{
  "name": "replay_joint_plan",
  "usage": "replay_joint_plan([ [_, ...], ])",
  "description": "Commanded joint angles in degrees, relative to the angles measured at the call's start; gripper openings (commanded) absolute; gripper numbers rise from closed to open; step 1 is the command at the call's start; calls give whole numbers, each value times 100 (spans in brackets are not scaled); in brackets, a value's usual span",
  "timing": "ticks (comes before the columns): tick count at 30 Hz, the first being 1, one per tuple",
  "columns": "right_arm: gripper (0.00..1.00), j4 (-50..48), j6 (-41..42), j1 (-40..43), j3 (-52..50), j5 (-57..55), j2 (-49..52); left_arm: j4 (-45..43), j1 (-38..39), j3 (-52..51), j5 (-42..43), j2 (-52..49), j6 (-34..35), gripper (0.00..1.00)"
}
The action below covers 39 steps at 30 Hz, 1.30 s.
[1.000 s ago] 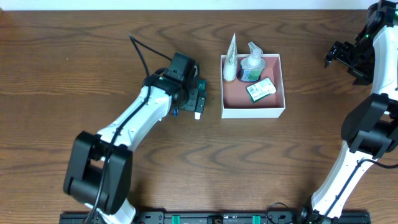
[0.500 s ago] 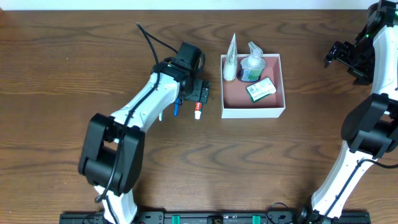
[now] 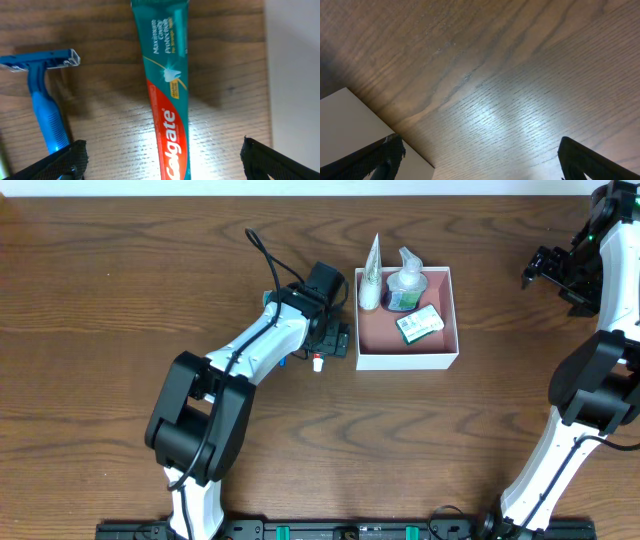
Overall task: Pack container
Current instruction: 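Lower and close the left gripper on the Colgate toothpaste tube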
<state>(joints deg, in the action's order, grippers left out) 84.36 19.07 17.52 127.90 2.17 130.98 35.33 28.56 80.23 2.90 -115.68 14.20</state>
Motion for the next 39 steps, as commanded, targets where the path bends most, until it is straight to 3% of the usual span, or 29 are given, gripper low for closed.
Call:
replay_joint_plan([
  [1,99,4,81,0,-9,22,-83,-7,-17,68,-101,-168,114,98],
  [39,99,4,81,0,-9,22,-83,-308,-24,68,-107,-444,50,98],
])
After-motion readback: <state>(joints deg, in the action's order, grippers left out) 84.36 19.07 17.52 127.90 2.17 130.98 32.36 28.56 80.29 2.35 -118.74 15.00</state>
